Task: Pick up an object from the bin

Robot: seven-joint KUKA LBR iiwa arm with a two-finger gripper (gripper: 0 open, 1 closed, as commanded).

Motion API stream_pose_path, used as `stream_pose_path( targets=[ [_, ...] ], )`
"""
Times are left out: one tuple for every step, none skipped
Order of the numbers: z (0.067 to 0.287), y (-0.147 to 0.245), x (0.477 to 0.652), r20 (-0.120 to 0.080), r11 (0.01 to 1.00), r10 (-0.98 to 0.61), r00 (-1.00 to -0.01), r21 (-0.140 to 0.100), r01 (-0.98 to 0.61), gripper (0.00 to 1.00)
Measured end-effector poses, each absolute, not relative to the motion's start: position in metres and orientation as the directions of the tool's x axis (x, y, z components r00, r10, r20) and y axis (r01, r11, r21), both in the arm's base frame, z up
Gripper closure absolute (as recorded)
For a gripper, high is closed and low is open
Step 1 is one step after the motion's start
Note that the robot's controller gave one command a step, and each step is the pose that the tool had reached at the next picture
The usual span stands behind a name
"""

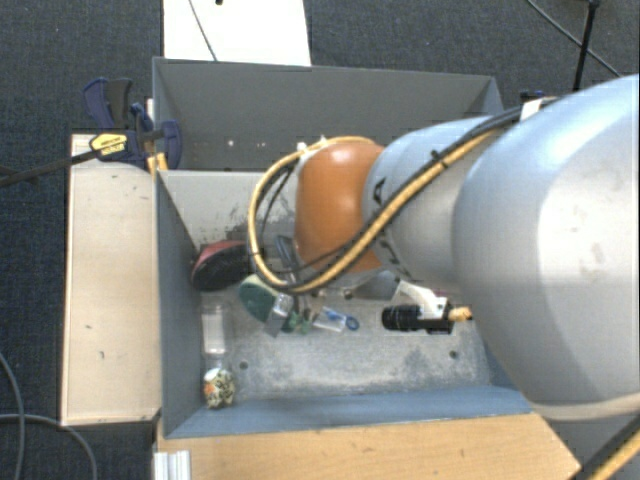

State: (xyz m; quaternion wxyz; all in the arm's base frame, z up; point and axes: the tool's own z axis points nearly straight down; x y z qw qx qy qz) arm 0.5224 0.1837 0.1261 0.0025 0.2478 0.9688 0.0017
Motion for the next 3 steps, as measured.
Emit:
stream_pose_path(
  targets=[
    [0.137, 0.184, 0.523, -0.003, 0.879, 0.476, -0.879, 0.003, 0.476, 1.00],
    [0.173, 0.184, 0.524, -0.003, 0.882, 0.472, -0.882, 0.004, 0.472, 1.00],
    [0.196, 0.183, 0.526, -0.003, 0.885, 0.465, -0.885, 0.003, 0.465, 1.00]
  ],
)
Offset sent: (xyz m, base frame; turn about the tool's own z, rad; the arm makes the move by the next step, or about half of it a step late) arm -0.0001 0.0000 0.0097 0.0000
